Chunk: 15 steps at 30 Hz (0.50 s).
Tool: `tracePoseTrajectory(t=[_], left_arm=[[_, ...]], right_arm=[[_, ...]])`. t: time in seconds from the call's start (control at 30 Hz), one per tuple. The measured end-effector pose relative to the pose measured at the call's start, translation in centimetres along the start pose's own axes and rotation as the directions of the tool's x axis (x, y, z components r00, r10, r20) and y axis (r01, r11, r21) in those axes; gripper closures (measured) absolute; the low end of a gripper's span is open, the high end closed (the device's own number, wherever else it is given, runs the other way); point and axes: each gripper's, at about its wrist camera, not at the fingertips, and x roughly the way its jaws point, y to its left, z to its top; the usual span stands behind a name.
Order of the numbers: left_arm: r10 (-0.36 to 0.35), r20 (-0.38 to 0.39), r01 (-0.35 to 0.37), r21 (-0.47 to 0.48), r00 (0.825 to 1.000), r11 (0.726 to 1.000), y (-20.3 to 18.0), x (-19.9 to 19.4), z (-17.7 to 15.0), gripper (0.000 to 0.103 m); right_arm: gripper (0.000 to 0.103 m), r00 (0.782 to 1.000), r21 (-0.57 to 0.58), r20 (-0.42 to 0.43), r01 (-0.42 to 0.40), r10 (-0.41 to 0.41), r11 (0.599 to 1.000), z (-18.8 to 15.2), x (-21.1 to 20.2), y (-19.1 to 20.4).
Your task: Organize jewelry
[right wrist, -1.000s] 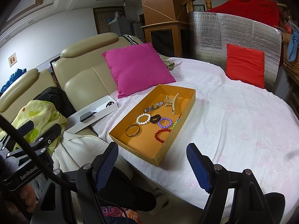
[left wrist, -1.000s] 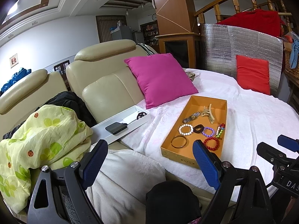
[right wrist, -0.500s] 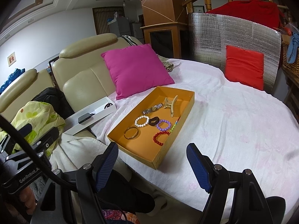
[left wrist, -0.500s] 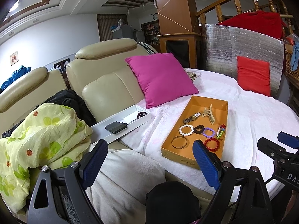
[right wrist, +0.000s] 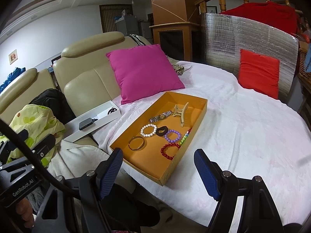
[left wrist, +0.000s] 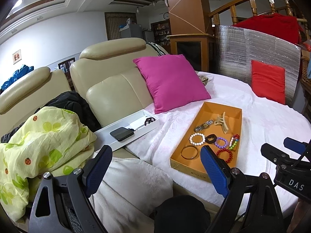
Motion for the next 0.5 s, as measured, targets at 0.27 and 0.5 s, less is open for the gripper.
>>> tracePoseTrajectory(t=[0.27, 0.5], left_arm=[[0.020, -0.027, -0.020, -0.013, 0.999, 1.000, 0.0, 1.8, 0.7, 0.011], [0.027, 0.034, -0.027, 0.019, 0.999, 0.999, -2.0, 2.3, 1.5, 0.011]], right_arm=[[0.024, 0.999, -0.003, -0.030, -0.024, 0.024, 1.000, 1.0, 2.6, 0.0], [0.024, 0.999, 0.017, -0.029, -0.044, 0.044, 0.999, 1.9, 3.9, -1.0]])
